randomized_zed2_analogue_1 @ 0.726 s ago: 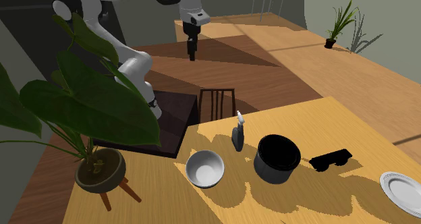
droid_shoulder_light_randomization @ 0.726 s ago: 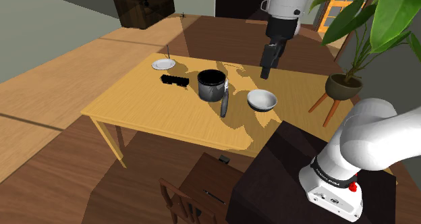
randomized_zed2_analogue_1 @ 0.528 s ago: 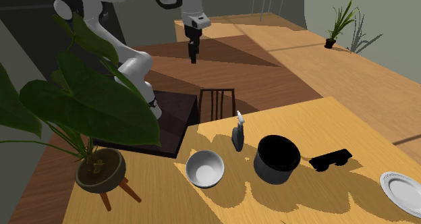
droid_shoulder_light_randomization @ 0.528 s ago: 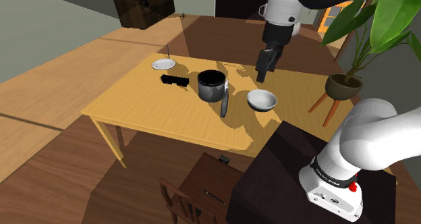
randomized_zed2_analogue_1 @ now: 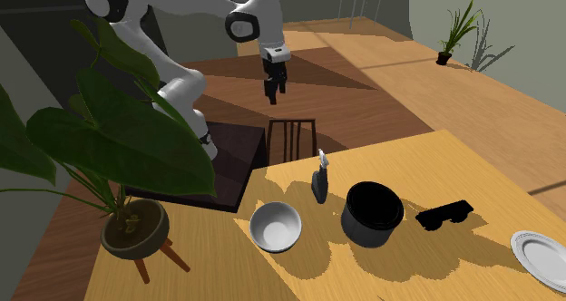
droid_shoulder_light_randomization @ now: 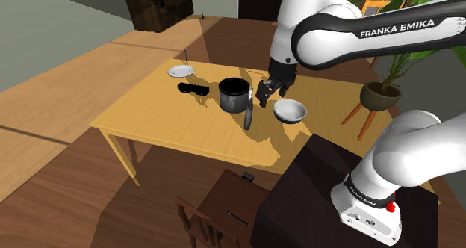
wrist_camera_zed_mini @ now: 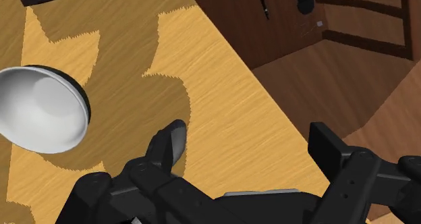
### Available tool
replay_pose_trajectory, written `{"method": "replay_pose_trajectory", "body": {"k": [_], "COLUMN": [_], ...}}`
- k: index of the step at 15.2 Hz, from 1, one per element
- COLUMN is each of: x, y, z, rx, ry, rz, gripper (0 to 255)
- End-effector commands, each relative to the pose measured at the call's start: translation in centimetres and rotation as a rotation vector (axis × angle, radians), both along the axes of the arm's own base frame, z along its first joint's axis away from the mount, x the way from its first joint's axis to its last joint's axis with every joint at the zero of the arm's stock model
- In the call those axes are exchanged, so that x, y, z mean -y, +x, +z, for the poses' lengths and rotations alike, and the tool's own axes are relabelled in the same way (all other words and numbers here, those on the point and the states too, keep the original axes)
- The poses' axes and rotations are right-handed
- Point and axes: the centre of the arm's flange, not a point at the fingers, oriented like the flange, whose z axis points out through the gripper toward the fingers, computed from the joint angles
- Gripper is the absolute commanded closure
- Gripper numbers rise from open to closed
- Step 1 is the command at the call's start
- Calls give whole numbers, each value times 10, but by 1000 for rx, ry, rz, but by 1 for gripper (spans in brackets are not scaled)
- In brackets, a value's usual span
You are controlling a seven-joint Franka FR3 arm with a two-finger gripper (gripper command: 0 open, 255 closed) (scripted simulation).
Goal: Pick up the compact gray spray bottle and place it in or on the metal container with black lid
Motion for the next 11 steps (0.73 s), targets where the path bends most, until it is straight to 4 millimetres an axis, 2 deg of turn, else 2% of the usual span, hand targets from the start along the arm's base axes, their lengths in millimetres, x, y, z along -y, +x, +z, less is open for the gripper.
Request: {"method": "replay_pose_trajectory", "body": {"k": [1,6,11], "x": [0,0,8], "y": [10,42,77], "z": [-24,-78,-129], "rx": [35,109,183], "ry": [-20,-72,-123], "rz": [-77,-259,-441], "gripper": [0,0,0]}}
